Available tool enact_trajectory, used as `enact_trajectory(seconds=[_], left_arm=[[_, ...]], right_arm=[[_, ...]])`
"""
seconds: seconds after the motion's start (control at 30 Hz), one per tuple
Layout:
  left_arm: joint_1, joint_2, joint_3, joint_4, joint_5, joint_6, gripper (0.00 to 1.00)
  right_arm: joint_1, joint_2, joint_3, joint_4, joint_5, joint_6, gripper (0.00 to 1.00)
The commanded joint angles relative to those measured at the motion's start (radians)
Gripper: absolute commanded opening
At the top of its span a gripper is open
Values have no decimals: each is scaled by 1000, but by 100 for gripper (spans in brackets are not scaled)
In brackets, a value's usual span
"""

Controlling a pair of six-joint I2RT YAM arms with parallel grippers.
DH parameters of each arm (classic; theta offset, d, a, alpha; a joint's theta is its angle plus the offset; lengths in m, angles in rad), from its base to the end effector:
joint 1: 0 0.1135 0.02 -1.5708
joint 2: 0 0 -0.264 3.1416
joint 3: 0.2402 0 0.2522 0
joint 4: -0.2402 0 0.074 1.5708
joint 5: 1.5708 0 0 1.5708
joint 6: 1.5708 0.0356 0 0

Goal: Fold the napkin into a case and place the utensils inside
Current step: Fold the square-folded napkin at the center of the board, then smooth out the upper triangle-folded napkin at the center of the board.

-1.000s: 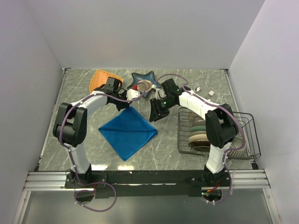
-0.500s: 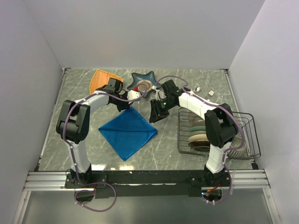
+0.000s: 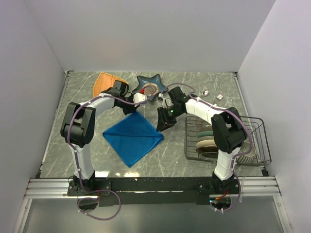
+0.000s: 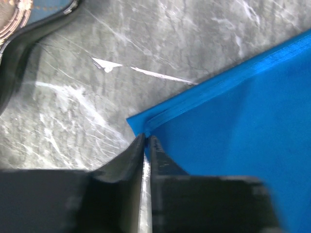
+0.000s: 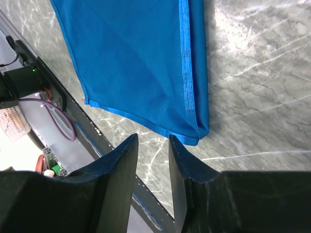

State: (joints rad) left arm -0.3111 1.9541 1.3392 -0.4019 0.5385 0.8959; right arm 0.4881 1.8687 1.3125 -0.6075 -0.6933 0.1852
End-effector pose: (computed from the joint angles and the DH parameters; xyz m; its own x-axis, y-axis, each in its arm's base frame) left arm 0.3832 -0.1424 0.1771 -0.1001 0.7363 -0.6692 0.9568 0.2558 0.1382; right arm 0.3226 0.1970 0.1944 -0.9048 -0.3200 -0.2811 -0.4248 0.6304 0.6497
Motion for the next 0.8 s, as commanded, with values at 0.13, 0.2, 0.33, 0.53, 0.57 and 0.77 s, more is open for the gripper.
enact_trajectory(seconds=[0.13,0.2,0.33,0.53,0.57,0.77], left_arm=[[27,-44,97,15,84,-124,48],[75,-92,95,5,129,-221,60],[188,-254,77,-69,273,-497,68],[340,-508,-260,86,555,-1050,84],[340,-541,-376,138,570,-1113,86],[339,-650,-692,460,609,-1450,92]], right_arm=[[6,-89,-24,98,-8,-3,41],[15,-114,-38,130,-12,19,41],[55,-154,-64,259,-41,78,45],[165,-155,-102,477,-89,243,70],[174,-148,-107,507,-97,267,76],[205,-14,-95,687,-156,463,86]])
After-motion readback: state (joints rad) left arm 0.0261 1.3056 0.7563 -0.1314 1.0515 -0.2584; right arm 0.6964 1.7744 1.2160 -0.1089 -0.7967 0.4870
